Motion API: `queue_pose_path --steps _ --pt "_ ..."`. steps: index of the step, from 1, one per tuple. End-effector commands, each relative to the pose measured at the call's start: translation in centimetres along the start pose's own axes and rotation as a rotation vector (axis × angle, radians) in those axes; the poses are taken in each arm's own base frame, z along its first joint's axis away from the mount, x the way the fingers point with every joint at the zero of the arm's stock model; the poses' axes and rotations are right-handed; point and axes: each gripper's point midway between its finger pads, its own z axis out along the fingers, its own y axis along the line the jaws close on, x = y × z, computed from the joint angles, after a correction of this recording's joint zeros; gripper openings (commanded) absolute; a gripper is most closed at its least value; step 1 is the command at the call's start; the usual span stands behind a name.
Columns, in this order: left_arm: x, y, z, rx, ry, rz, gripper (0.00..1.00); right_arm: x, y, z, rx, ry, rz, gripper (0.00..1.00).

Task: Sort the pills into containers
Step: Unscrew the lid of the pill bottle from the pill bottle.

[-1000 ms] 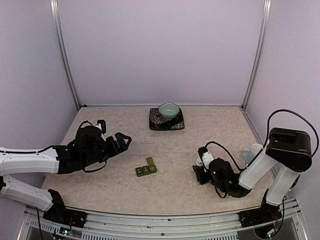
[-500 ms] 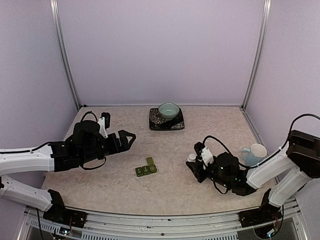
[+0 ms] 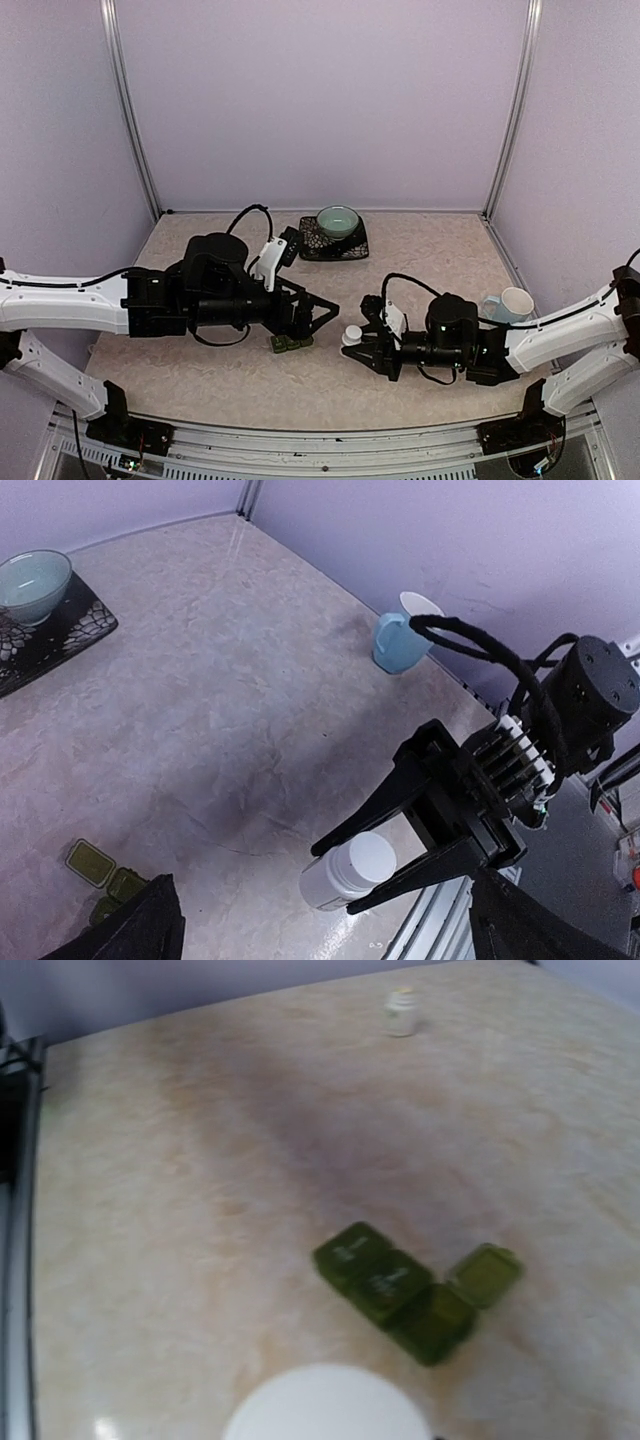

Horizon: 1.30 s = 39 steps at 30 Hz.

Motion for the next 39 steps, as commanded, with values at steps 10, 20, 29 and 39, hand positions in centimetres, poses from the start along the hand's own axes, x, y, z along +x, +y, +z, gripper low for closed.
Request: queue_pose_path --steps 10,20,29,39 --pt "3.6 -2.5 4.0 -0.008 0.179 0.06 0.94 -1.6 2.0 0.1 -0.044 0.028 -0.047 0.32" --pt "4.9 -2.7 4.8 -0.003 0.218 0.065 0.85 -2.3 2.3 -0.1 -0.053 0.013 -0.053 0.32" --pt "5.8 -2.7 5.5 0.0 0.252 0.066 0.78 -2.8 2.5 -0.3 -0.055 0.007 -0.063 0.32" --pt "6.0 -2.6 5.8 -0.002 0.251 0.067 0.54 -3.1 2.7 -0.5 -0.061 0.0 -0.067 0.32"
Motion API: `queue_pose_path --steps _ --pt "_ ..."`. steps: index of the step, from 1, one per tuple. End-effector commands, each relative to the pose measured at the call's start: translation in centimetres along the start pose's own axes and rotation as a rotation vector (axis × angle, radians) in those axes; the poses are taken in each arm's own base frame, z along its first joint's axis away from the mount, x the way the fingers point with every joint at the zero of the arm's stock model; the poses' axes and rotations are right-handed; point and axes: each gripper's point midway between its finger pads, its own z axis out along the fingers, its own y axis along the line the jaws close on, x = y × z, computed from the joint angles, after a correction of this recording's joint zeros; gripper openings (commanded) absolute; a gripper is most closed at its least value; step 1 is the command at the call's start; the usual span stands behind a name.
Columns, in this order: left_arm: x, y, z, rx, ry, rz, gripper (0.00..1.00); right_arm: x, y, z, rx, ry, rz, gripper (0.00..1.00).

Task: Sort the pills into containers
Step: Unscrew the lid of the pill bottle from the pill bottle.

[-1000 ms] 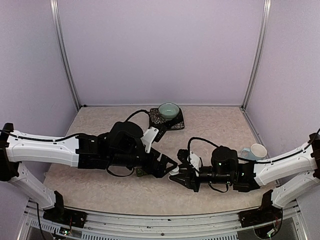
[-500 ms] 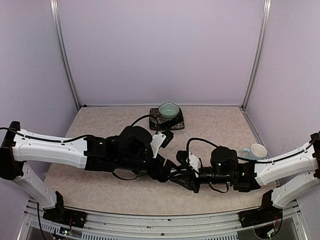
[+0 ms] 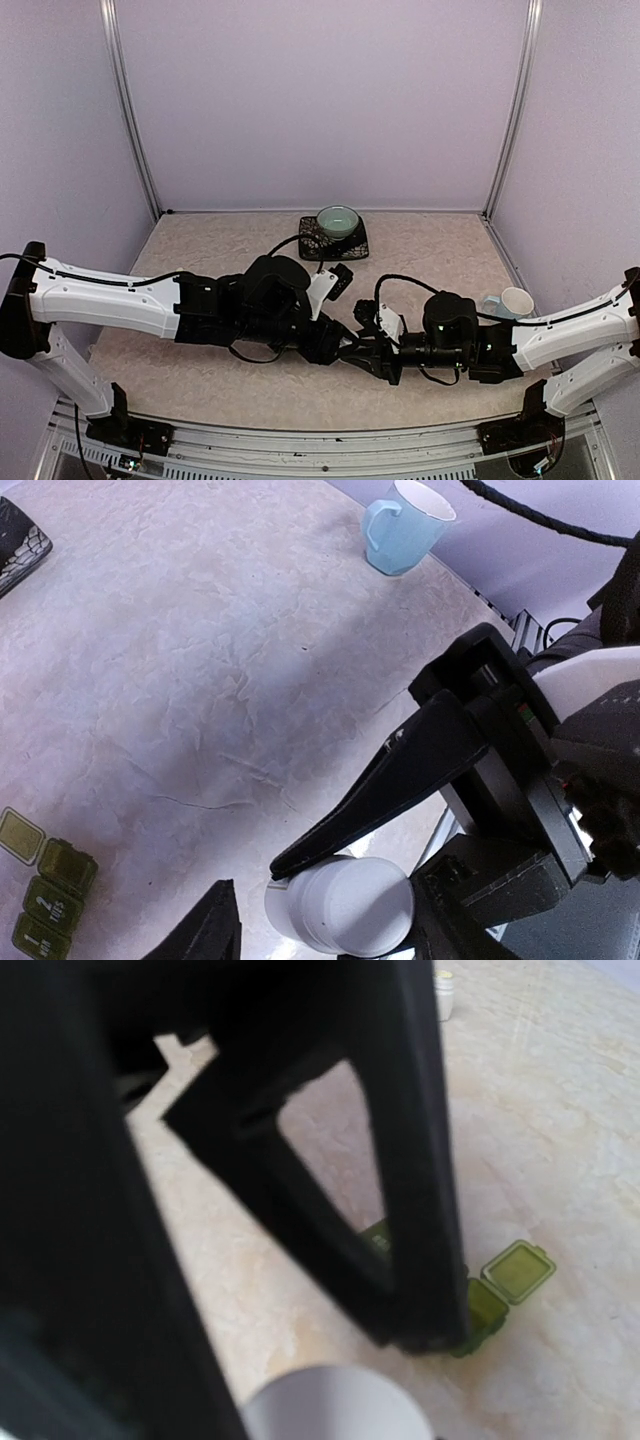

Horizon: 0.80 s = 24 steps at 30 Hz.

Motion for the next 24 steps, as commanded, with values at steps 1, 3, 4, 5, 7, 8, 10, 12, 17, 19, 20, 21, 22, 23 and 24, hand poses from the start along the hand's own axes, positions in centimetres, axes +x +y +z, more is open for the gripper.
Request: queue_pose_path --steps 1,3,4,5,7,8,10,12,17,19,20,21,22,23,24 --pt "-0.4 -0.2 0.4 0.001 -0.003 0.011 0.52 -2.5 0.7 -0.2 -0.022 -0.057 -0.021 0.32" --pt "-0.4 -0.3 0.6 0.006 -0.001 0.016 0.47 -2.5 0.8 -0.1 -0.03 -0.053 -0.021 0.33" --pt "-0.4 -0.4 0.6 0.008 -0.001 0.019 0.45 -2.5 0.8 0.0 -0.03 -0.052 -0.02 0.33" --pt "-0.4 -0.4 0.7 0.01 0.0 0.021 0.43 -2.6 0.9 0.0 -0.033 -0.052 -0.02 0.33" --pt "-0.3 -0.6 0.8 0.019 0.004 0.024 0.4 -2.7 1.0 0.0 -0.038 -0.053 -0.017 0.32" --pt "-0.3 -0.6 0.9 0.021 0.004 0.024 0.39 -2.8 1.0 0.1 -0.039 -0.055 -0.016 0.33" --pt "-0.3 -0.7 1.0 0.026 0.005 0.025 0.35 -2.9 1.1 0.1 -0.043 -0.056 -0.016 0.33" --pt "-0.2 -0.6 1.0 0.025 0.005 0.024 0.3 -3.0 1.2 0.2 -0.045 -0.055 -0.017 0.33" --pt "-0.1 -0.5 1.0 0.02 0.006 0.021 0.18 -3.3 0.9 0.2 -0.033 -0.059 -0.014 0.36" --pt "-0.1 -0.5 1.0 0.02 0.004 0.02 0.13 -3.4 0.9 0.1 -0.028 -0.062 -0.011 0.37" --pt "-0.1 -0.5 0.9 0.02 0.002 0.019 0.12 -3.4 0.8 0.1 -0.022 -0.062 -0.009 0.37" --pt "-0.2 -0.5 0.8 0.017 -0.002 0.017 0.12 -3.6 0.7 0.1 -0.018 -0.064 -0.007 0.38" --pt "-0.3 -0.3 0.7 0.012 -0.005 0.016 0.12 -3.6 0.6 0.1 -0.014 -0.065 -0.005 0.38" --pt "-0.5 -0.3 0.6 0.008 -0.012 0.014 0.12 -3.7 0.5 0.1 -0.01 -0.067 -0.002 0.4" --pt "-0.7 -0.3 0.4 0.006 -0.019 0.012 0.12 -3.7 0.5 0.0 -0.006 -0.067 0.0 0.42"
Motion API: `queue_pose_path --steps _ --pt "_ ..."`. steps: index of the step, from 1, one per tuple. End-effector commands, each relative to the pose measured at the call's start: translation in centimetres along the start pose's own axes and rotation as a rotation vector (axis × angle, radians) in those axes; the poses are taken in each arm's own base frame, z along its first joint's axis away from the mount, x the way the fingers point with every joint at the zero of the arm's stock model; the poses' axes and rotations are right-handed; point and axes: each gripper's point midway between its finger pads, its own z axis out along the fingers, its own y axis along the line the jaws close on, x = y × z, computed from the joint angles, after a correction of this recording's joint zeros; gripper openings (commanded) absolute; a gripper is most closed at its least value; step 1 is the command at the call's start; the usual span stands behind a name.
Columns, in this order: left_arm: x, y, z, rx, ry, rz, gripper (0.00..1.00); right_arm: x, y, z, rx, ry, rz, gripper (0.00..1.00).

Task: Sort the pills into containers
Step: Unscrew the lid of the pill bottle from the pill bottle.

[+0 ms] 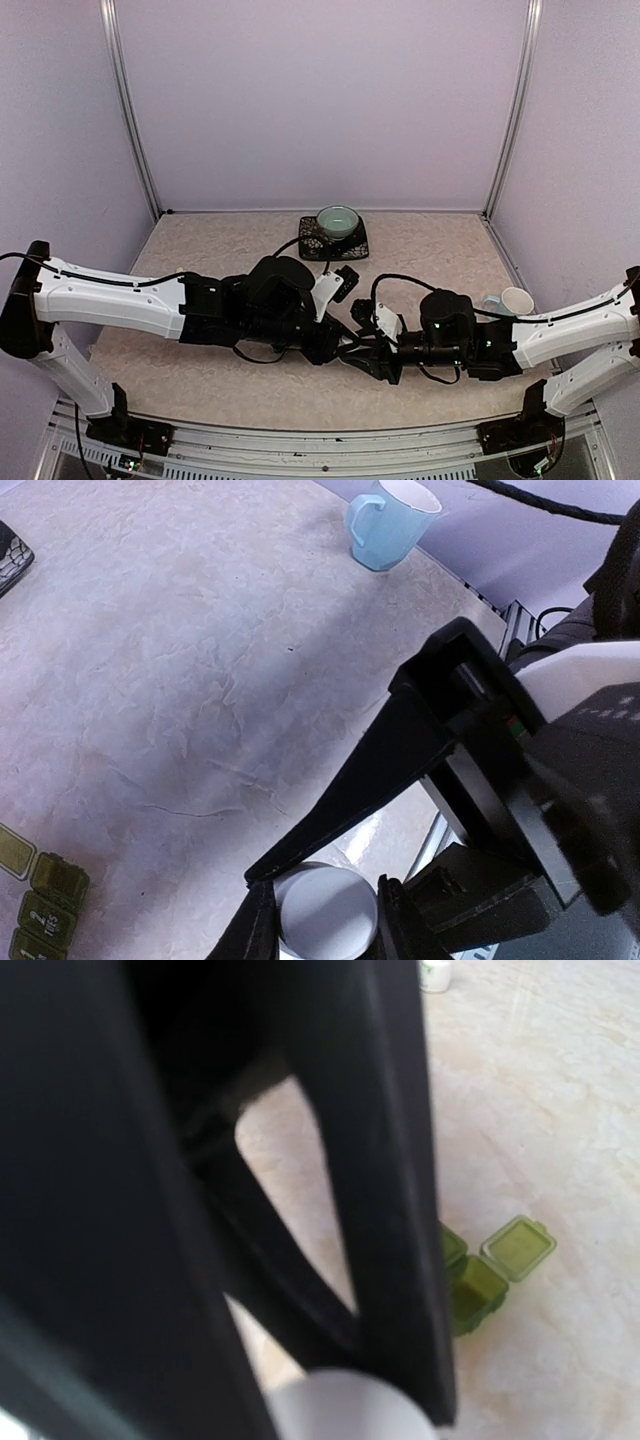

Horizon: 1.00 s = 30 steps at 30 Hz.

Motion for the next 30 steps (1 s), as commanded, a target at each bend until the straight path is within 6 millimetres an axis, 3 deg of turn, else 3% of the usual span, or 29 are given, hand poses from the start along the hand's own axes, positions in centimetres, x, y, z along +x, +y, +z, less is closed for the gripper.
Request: queue_pose_path --steps 1,3,7,10,21,30 --pt "-0.9 0.6 -0.3 -0.034 -0.031 -0.015 0.11 -4.2 0.5 -0.4 -0.005 -0.117 -0.01 0.45" --pt "-1.5 0.6 -0.8 -0.038 -0.053 -0.02 0.11 -4.3 0.3 -0.5 0.007 -0.12 -0.005 0.52" --pt "-2.3 0.6 -1.7 -0.045 -0.089 -0.029 0.11 -4.1 0.0 -0.7 0.026 -0.122 0.007 0.78" --pt "-2.8 0.6 -2.3 -0.044 -0.108 -0.036 0.11 -4.0 -0.1 -1.2 0.033 -0.139 0.01 0.85" --pt "-4.7 -1.0 -4.9 0.044 -0.197 -0.076 0.11 -5.2 0.5 -3.1 0.007 -0.303 0.008 0.81" --pt "-5.5 -1.8 -6.4 0.128 -0.253 -0.119 0.12 -7.6 1.2 -4.7 -0.032 -0.431 -0.005 0.69"
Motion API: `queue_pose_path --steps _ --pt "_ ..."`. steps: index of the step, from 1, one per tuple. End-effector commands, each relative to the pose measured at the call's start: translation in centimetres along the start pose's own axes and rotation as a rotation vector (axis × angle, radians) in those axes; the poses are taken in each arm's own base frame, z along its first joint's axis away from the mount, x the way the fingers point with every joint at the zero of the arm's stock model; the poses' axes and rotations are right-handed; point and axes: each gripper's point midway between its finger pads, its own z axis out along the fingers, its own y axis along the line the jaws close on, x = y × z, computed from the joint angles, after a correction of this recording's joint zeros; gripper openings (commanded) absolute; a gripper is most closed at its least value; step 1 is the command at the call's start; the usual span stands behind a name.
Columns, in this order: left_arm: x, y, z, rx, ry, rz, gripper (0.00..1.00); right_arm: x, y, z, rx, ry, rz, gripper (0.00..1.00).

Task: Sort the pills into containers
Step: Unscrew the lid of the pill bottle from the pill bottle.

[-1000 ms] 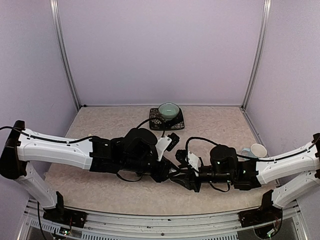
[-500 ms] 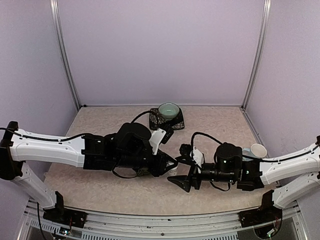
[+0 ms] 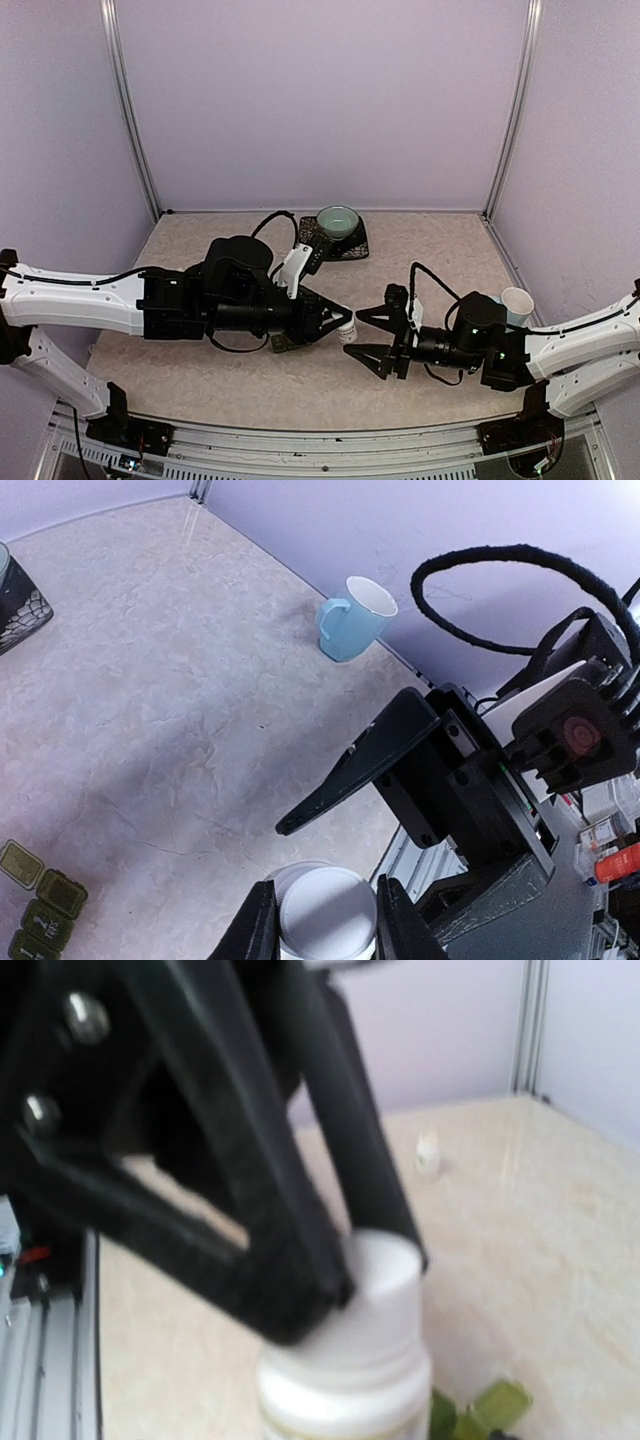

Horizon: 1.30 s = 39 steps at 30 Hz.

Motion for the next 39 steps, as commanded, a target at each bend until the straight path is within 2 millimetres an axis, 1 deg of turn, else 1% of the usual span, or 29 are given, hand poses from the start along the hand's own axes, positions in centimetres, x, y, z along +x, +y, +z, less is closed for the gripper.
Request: queue_pose_path --steps 1,4,11,16,18,23,32,39 --pt "-1.4 -1.1 -1.1 0.073 -0.061 -0.034 0.12 -3.1 0.9 -0.7 -0.039 -0.129 -0.005 0.67" --pt "-1.5 -1.3 -1.3 0.091 -0.068 -0.039 0.12 -3.4 0.9 -0.6 -0.044 -0.141 -0.007 0.63" --pt "-2.3 -2.3 -2.1 0.137 -0.1 -0.036 0.12 -3.2 0.7 -0.2 -0.032 -0.129 -0.017 0.63" --pt "-2.8 -2.5 -2.6 0.154 -0.117 -0.038 0.12 -2.6 0.7 0.1 -0.031 -0.113 -0.017 0.62" --pt "-2.7 -2.7 -2.5 0.162 -0.114 -0.039 0.12 -2.5 0.7 0.2 -0.035 -0.11 -0.017 0.61" --pt "-2.4 -2.6 -2.4 0.162 -0.106 -0.041 0.12 -3.2 1.0 0.3 -0.047 -0.127 -0.024 0.57" --pt "-2.1 -2.5 -2.1 0.162 -0.098 -0.04 0.12 -4.1 1.4 0.3 -0.073 -0.142 -0.035 0.55" --pt "-2.0 -2.5 -2.2 0.162 -0.095 -0.038 0.12 -4.0 1.6 0.4 -0.084 -0.139 -0.032 0.46"
